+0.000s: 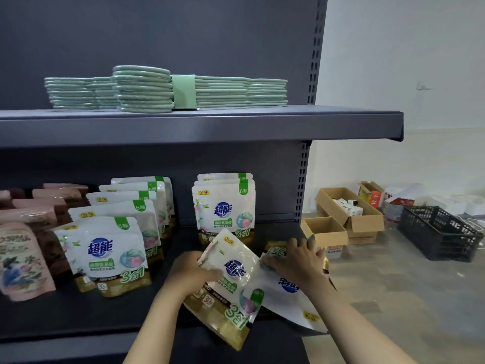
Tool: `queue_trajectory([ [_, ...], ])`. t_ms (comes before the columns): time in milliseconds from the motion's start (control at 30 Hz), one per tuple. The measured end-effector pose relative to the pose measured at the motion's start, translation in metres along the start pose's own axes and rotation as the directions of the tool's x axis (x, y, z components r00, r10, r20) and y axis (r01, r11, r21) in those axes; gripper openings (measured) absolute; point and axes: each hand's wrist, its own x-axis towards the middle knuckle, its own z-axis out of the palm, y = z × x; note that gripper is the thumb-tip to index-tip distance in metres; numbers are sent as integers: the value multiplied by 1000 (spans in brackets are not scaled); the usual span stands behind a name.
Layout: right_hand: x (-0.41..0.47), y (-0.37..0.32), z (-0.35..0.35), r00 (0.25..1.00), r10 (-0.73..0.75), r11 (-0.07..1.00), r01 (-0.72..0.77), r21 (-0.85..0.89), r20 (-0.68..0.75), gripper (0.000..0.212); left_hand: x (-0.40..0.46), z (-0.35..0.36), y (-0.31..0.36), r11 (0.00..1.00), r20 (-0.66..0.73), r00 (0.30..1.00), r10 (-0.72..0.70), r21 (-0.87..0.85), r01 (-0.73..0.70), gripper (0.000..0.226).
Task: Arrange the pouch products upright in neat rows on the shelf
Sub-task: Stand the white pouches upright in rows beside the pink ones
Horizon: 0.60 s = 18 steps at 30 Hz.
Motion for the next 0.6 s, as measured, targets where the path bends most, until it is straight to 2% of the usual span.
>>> queue_trajectory([
  [67, -1, -1, 3, 999, 5, 1000, -4, 27, -39, 84, -5, -12, 8, 999, -65, 997, 36, 23, -35, 18],
  [167, 0, 1, 5, 999, -1, 997, 5, 75, -54, 81, -16, -32, 21, 987, -203, 976, 81, 155, -49, 20],
  [200, 1, 1, 6, 999, -12, 997, 15, 73, -52, 80, -19, -39, 25, 989, -250, 963, 96, 133, -64, 18],
  [267, 3, 2, 9, 997, -42, 996, 46, 74, -61, 79, -27, -49, 34, 991, -333, 935, 125, -4, -134, 8],
  [367, 2, 1, 7, 997, -62, 994, 66, 83, -47, 77, -36, -55, 45, 951, -418, 894, 161, -176, -254, 14],
  [467, 9, -1, 6, 996, -91, 983, 89, 158, 5, 65, -39, -49, 50, 837, -423, 898, 121, -442, -321, 10],
  [500, 9, -4, 4, 990, -133, 965, 140, 220, -46, 57, -39, -46, 51, 795, -409, 907, 96, -517, -318, 8],
  [533, 10, -9, 0, 982, -160, 920, 187, 345, -104, 48, -37, -42, 51, 760, -396, 916, 72, -573, -307, 6],
  [567, 4, -15, -10, 979, -164, 814, 205, 543, -124, 43, -36, -38, 52, 727, -380, 924, 48, -621, -293, 6],
  [600, -3, -24, -23, 985, -152, 635, 164, 755, -86, 44, -34, -34, 52, 697, -364, 931, 29, -660, -280, 6],
])
